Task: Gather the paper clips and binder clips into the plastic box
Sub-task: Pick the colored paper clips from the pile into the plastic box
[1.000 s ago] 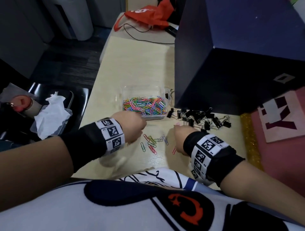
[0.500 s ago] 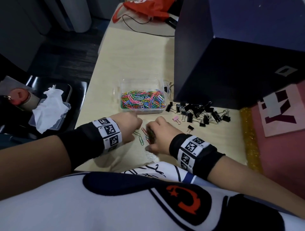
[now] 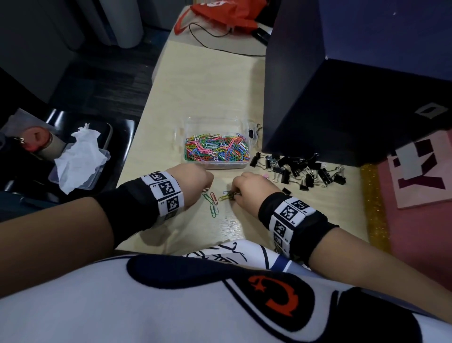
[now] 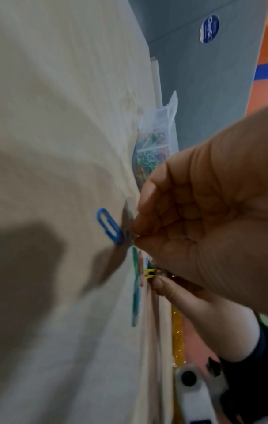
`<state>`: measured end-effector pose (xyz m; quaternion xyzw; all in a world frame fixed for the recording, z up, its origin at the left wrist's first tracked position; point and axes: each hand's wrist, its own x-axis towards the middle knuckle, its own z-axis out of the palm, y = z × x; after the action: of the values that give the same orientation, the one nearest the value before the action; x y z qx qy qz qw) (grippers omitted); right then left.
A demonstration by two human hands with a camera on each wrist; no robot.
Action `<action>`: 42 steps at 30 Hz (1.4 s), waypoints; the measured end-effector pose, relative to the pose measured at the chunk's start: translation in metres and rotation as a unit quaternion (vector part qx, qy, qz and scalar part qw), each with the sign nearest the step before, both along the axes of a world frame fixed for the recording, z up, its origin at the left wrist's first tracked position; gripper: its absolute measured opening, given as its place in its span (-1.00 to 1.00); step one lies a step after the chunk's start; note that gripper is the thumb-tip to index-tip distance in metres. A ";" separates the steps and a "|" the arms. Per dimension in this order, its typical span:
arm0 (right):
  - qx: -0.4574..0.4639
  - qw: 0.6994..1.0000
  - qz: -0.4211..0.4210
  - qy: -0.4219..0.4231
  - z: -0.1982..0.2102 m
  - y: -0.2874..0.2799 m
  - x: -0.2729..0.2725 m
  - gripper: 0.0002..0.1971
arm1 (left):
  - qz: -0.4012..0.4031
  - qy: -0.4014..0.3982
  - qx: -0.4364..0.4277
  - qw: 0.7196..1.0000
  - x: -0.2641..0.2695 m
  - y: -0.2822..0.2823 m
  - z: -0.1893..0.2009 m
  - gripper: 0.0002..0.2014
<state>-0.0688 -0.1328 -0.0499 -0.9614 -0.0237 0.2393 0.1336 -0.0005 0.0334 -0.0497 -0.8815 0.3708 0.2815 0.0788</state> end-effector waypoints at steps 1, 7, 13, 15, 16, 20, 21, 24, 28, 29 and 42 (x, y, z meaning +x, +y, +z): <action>0.002 1.000 -0.009 0.001 0.001 -0.003 0.001 -0.76 | 0.001 -0.005 -0.015 1.000 0.001 -0.001 0.002 -0.77; 0.065 0.990 -0.105 -0.064 0.019 -0.010 0.016 -0.92 | 0.040 -0.054 -0.167 0.984 0.020 -0.004 0.029 -0.84; 0.151 0.957 -0.168 -0.183 0.046 -0.005 0.038 -0.79 | 0.092 -0.099 -0.207 0.969 0.044 -0.005 0.046 -0.74; 0.101 0.971 -0.142 -0.163 0.048 -0.005 0.036 -0.68 | 0.094 -0.106 -0.209 0.967 0.043 -0.003 0.046 -0.70; 0.072 0.979 -0.129 -0.140 0.045 -0.005 0.033 -0.67 | 0.093 -0.103 -0.204 0.969 0.041 -0.002 0.046 -0.71; -0.073 0.994 -0.079 0.034 0.029 -0.007 0.017 -0.73 | 0.032 -0.070 -0.106 0.991 0.024 0.005 0.037 -0.86; -0.094 0.991 -0.063 0.070 0.025 -0.006 0.012 -0.72 | 0.015 -0.059 -0.050 0.997 0.020 0.005 0.033 -0.85; -0.078 0.993 -0.054 0.075 0.015 0.002 0.003 -0.64 | -0.025 -0.032 0.092 0.995 0.011 0.007 0.021 -0.82; -0.029 0.999 -0.009 0.022 0.007 0.017 0.004 -0.64 | -0.015 -0.026 0.107 0.994 0.009 0.008 0.010 -0.88; -0.027 0.999 0.014 0.017 0.008 0.019 0.005 -0.65 | -0.015 -0.028 0.110 0.993 0.009 0.008 0.009 -0.89; -0.058 0.998 0.007 0.005 0.006 0.006 0.011 -0.73 | -0.005 -0.027 -0.003 1.000 0.006 -0.002 0.017 -0.85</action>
<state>-0.0583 -0.1273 -0.0435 -0.9662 -0.0158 0.2457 0.0762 0.0055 0.0316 -0.0325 -0.8872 0.3739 0.2557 0.0878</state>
